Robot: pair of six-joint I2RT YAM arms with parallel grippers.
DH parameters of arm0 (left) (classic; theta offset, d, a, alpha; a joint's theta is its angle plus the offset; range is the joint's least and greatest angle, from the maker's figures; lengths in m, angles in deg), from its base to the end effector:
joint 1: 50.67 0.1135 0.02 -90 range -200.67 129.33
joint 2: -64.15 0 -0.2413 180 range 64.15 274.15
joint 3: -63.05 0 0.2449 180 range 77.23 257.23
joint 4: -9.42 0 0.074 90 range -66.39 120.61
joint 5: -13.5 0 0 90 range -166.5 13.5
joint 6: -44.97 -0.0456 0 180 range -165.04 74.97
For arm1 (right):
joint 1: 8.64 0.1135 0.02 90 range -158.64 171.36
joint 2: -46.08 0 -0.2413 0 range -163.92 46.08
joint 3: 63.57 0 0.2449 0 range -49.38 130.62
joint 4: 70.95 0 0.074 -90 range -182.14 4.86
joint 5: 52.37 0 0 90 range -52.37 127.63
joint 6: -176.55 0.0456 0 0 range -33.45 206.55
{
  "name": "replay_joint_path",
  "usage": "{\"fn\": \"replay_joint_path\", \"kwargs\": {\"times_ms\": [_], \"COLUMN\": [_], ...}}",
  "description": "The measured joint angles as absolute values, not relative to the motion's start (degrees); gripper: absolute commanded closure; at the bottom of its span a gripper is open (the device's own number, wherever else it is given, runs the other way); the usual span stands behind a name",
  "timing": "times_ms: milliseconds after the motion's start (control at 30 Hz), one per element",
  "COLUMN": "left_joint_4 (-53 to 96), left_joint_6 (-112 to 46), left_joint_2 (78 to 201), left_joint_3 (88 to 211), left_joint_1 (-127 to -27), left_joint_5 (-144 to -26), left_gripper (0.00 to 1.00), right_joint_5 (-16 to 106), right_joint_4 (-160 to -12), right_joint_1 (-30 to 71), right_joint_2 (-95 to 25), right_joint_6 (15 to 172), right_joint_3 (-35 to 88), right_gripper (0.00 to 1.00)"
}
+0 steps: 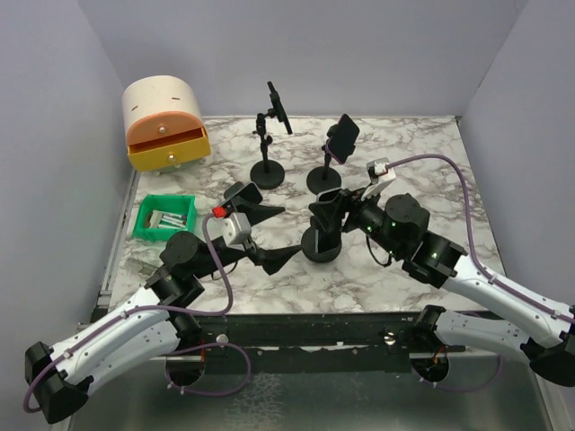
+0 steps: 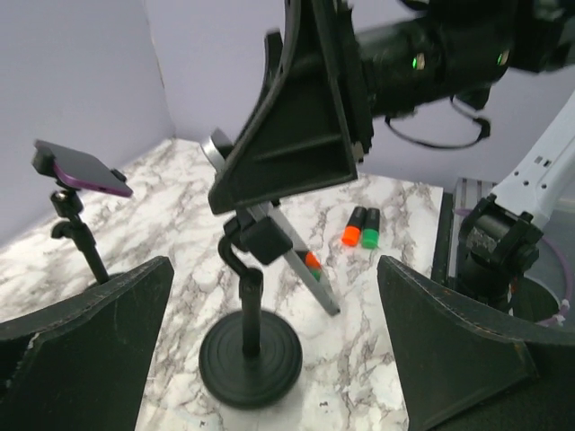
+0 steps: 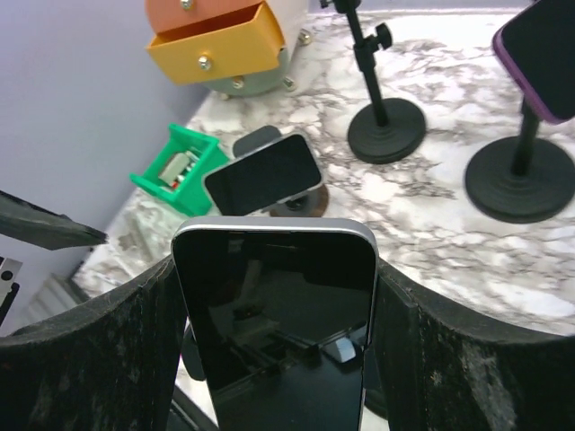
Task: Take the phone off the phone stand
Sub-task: Place the phone stand with the phone at the center of the board.
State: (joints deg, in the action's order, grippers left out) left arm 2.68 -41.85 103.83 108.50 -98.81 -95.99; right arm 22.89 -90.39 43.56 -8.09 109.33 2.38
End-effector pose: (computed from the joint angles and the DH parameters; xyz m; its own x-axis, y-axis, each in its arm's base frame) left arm 0.1169 -0.1533 0.3175 0.0933 -0.1825 -0.9788 0.9261 0.3769 0.0180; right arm 0.1535 0.1790 0.3434 -0.3114 0.2095 -0.9269 -0.5304 0.7710 0.3525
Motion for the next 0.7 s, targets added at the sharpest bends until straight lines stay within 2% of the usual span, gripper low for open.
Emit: {"fn": "replay_joint_path", "kwargs": {"times_ms": [167,300,400,600,700], "left_joint_4": [2.59,3.01,3.18,3.4,3.71], "left_joint_6": [-42.64,-42.55,-40.98,-31.06,-23.8], "left_joint_2": [99.3,98.34,99.22,103.98,107.17], "left_joint_3": [107.67,107.43,107.43,107.4,106.57], "left_joint_1": [-98.81,-98.81,-98.81,-98.81,-98.81], "left_joint_5": [-94.02,-92.1,-89.8,-83.16,-79.2], "left_gripper": [0.13,0.23,0.37,0.74,0.85], "right_joint_5": [23.52,22.95,21.88,20.33,20.33], "right_joint_4": [-83.6,-81.34,-79.44,-78.31,-78.33], "right_joint_1": [43.8,43.8,43.8,43.8,43.8], "right_joint_2": [-8.09,-7.81,-6.65,-4.55,-4.53], "right_joint_6": [116.63,119.98,121.51,122.38,122.27], "right_joint_3": [-3.76,-8.54,-11.04,-12.87,-12.87], "right_gripper": [0.69,0.69,0.69,0.69,0.69]}}
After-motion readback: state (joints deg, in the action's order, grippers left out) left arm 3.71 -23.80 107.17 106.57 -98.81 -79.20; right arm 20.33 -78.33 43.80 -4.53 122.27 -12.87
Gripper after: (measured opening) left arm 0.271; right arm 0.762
